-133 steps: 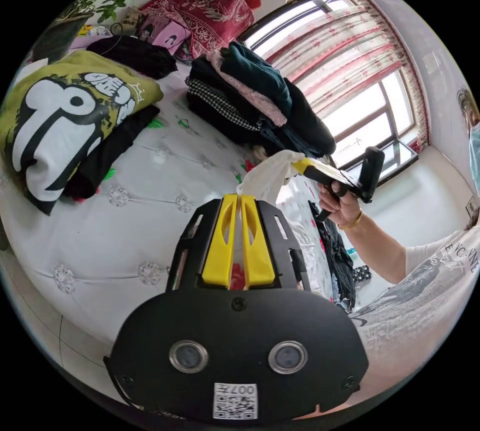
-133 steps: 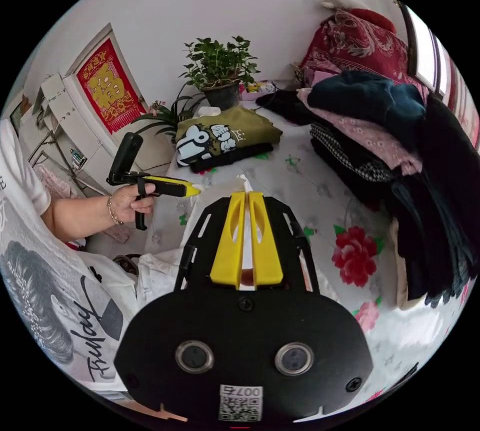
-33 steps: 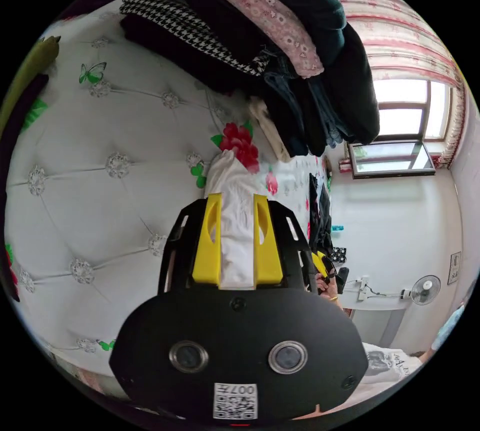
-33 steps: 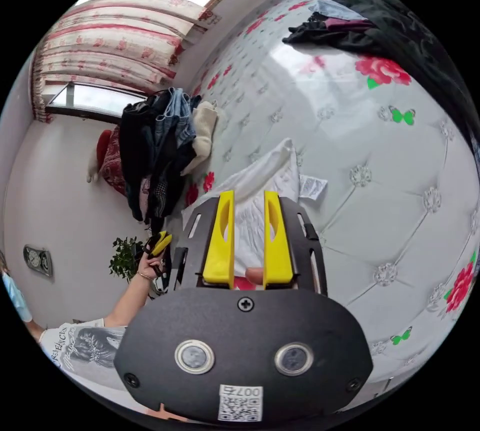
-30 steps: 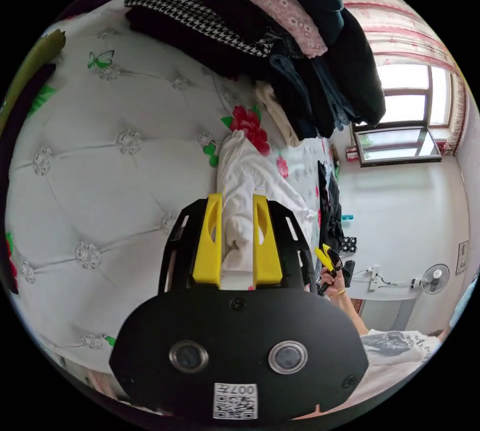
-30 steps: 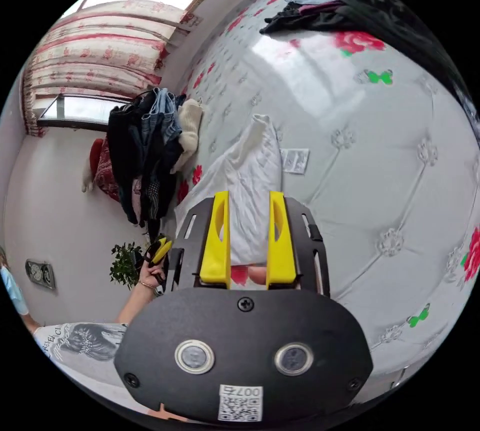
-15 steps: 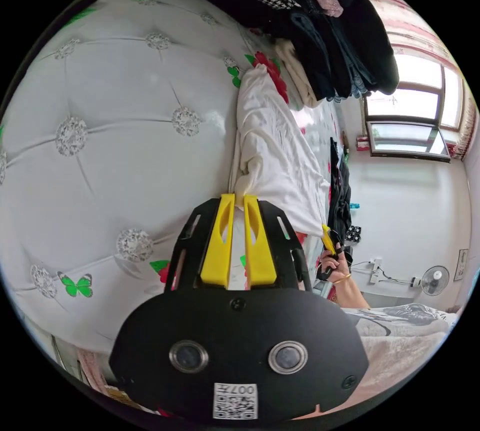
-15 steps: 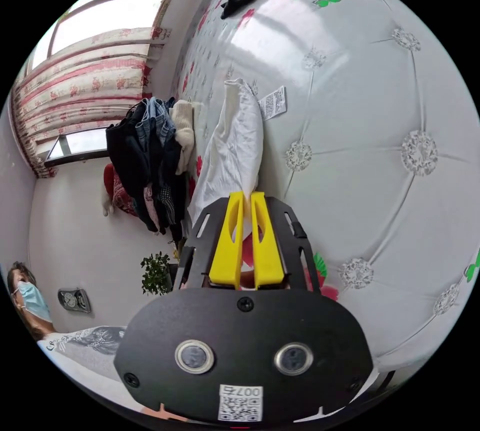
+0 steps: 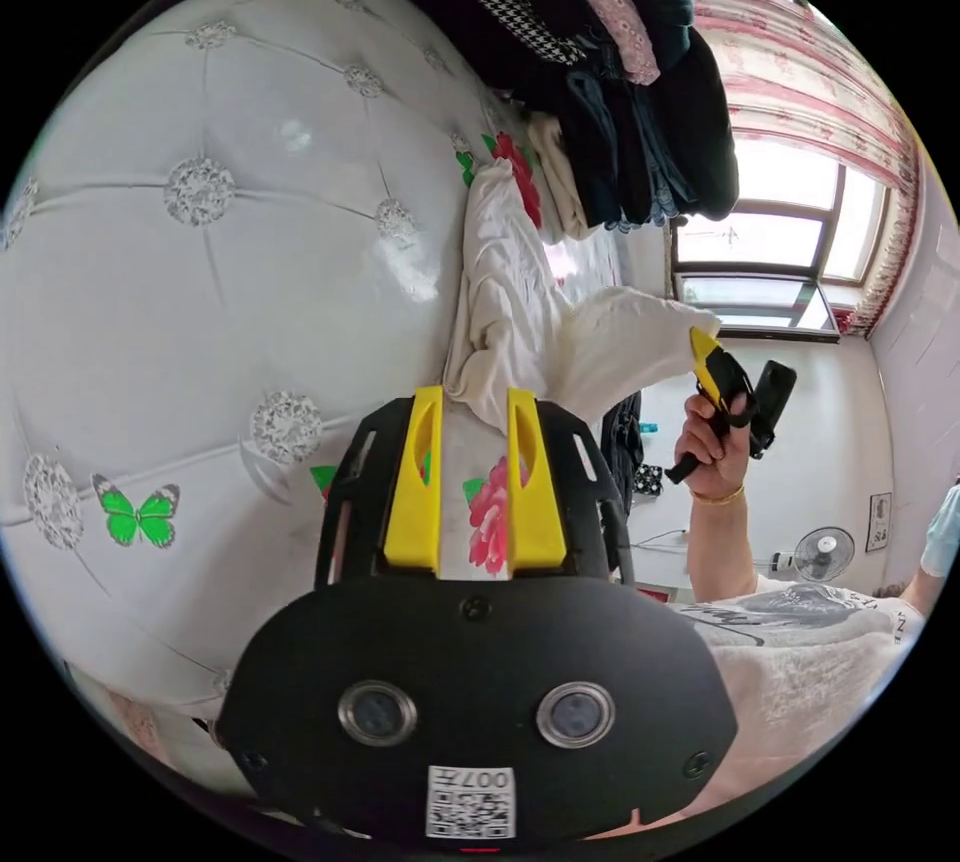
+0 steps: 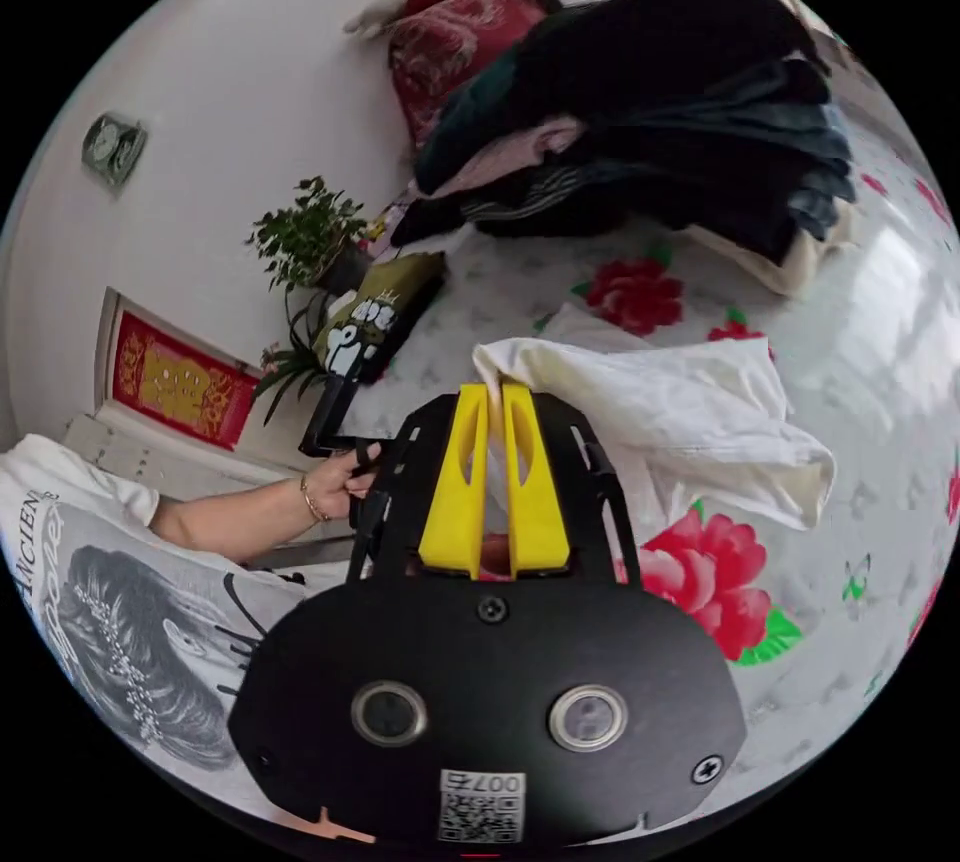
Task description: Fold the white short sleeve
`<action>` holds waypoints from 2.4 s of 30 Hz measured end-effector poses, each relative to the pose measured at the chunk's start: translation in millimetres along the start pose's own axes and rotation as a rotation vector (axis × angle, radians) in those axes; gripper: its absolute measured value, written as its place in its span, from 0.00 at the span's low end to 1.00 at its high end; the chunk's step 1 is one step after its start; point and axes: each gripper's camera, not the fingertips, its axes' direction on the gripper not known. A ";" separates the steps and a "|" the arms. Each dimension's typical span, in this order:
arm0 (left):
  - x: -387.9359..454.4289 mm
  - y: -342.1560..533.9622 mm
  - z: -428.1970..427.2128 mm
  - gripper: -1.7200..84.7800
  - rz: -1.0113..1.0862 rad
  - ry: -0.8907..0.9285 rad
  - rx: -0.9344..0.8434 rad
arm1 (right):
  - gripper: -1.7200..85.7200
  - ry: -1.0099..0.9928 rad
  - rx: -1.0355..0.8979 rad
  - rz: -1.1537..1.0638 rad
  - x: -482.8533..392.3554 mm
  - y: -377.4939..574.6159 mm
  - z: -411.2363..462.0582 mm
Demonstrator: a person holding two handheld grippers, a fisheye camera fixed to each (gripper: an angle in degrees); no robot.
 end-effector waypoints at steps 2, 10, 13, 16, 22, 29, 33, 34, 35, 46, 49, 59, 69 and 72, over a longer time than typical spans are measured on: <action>-0.8 6.2 -9.7 0.14 -0.015 0.021 0.005 | 0.05 -0.031 -0.097 -0.073 -35.0 -1.6 70.4; 6.3 16.1 -38.7 0.15 -0.045 0.148 0.023 | 0.07 0.065 -0.166 0.065 14.1 77.3 104.7; 16.8 14.2 -41.0 0.15 -0.041 0.171 0.021 | 0.09 0.073 -0.105 0.311 84.7 111.5 75.9; 36.4 10.5 -41.5 0.13 -0.034 0.185 0.008 | 0.09 -0.057 -0.057 0.521 140.1 151.3 71.5; 64.5 5.7 -44.8 0.07 -0.062 0.176 -0.006 | 0.04 -0.274 -0.038 0.666 182.6 187.1 100.0; 143.2 -37.7 -123.2 0.06 0.097 0.292 0.114 | 0.02 -0.494 0.102 0.528 162.8 140.1 70.6; 180.9 -98.1 -223.8 0.06 0.178 0.311 0.257 | 0.02 -0.574 0.189 0.390 124.2 68.0 60.6; 188.3 -103.5 -242.3 0.06 0.200 0.309 0.281 | 0.02 -0.585 0.196 0.325 100.6 40.2 60.9; 204.3 -109.4 -282.3 0.06 0.258 0.302 0.334 | 0.02 -0.596 0.198 0.249 72.7 14.7 63.4; 164.4 13.9 -508.8 0.06 0.232 0.047 0.676 | 0.02 -0.786 0.051 -0.021 -135.9 -45.4 216.0; 116.5 40.1 -498.7 0.07 0.138 -0.135 0.681 | 0.03 -0.739 -0.156 0.051 -148.7 -28.7 309.3; -11.0 192.7 -376.2 0.09 -0.314 -0.376 0.663 | 0.06 -0.054 -0.412 -0.069 -71.9 141.0 328.2; 95.4 188.4 -188.7 0.04 -0.057 -0.622 0.475 | 0.07 0.460 -0.011 0.604 63.4 342.2 138.6; 136.6 183.7 -97.7 0.03 0.074 -0.620 0.340 | 0.08 0.612 0.037 0.691 82.5 388.5 98.7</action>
